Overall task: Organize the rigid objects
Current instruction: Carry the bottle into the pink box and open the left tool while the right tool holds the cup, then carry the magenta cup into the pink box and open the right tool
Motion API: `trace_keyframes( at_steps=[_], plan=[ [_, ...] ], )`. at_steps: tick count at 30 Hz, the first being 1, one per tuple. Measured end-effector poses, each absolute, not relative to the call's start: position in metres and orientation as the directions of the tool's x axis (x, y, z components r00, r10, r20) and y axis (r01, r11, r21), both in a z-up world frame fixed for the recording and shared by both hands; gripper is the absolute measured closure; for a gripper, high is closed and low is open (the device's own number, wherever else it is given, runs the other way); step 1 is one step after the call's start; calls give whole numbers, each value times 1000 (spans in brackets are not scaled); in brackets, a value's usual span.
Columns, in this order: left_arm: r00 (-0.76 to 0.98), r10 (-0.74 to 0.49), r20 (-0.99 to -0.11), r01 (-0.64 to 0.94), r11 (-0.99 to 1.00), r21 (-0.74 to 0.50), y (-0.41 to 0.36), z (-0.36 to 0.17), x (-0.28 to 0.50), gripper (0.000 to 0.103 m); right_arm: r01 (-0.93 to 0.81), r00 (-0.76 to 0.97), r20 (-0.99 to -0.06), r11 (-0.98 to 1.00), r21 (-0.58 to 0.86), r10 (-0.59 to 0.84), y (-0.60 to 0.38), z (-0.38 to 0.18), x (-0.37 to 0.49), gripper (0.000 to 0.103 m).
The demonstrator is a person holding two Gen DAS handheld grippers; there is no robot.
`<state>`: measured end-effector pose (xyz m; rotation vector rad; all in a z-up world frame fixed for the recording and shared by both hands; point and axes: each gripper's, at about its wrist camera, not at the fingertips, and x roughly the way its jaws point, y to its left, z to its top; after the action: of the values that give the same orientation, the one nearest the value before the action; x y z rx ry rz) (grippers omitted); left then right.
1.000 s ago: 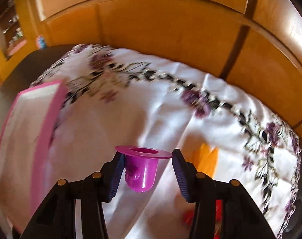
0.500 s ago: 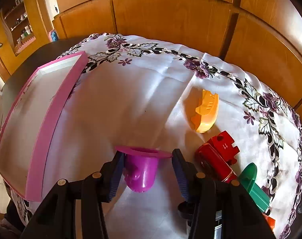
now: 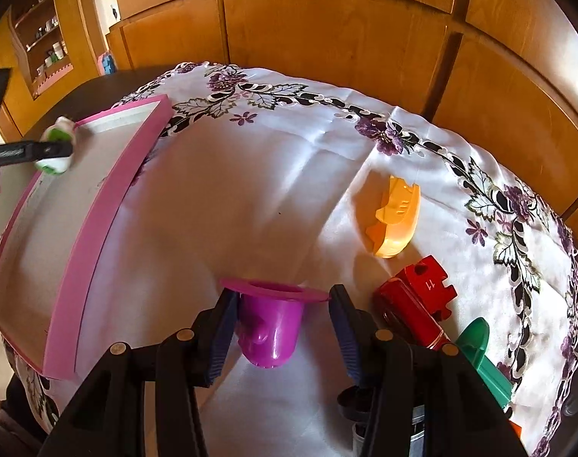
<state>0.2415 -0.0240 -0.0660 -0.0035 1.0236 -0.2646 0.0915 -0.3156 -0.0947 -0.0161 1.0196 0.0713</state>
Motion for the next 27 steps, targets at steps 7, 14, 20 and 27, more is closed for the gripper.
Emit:
trace_keyframes(
  at_steps=[7,14,20,27],
  plan=[
    [512,-226,-829,171,972,-159,-13,-61,233,29,-77,519,-854,997,2,42,-312,-95,92,54],
    [566,-248,-786,145,969,-201,0,-42,178,29,-82,488,-873,996,-29,15,-308,-104,95,70],
    [564,-270,-780,140,963,-232,-2,-43,126,29,-75,486,-873,997,3,40,-312,-105,96,70],
    [531,-338,-777,196,941,-276,-23,-42,86,29,-47,508,-850,990,134,139,-324,-98,98,59]
  ],
)
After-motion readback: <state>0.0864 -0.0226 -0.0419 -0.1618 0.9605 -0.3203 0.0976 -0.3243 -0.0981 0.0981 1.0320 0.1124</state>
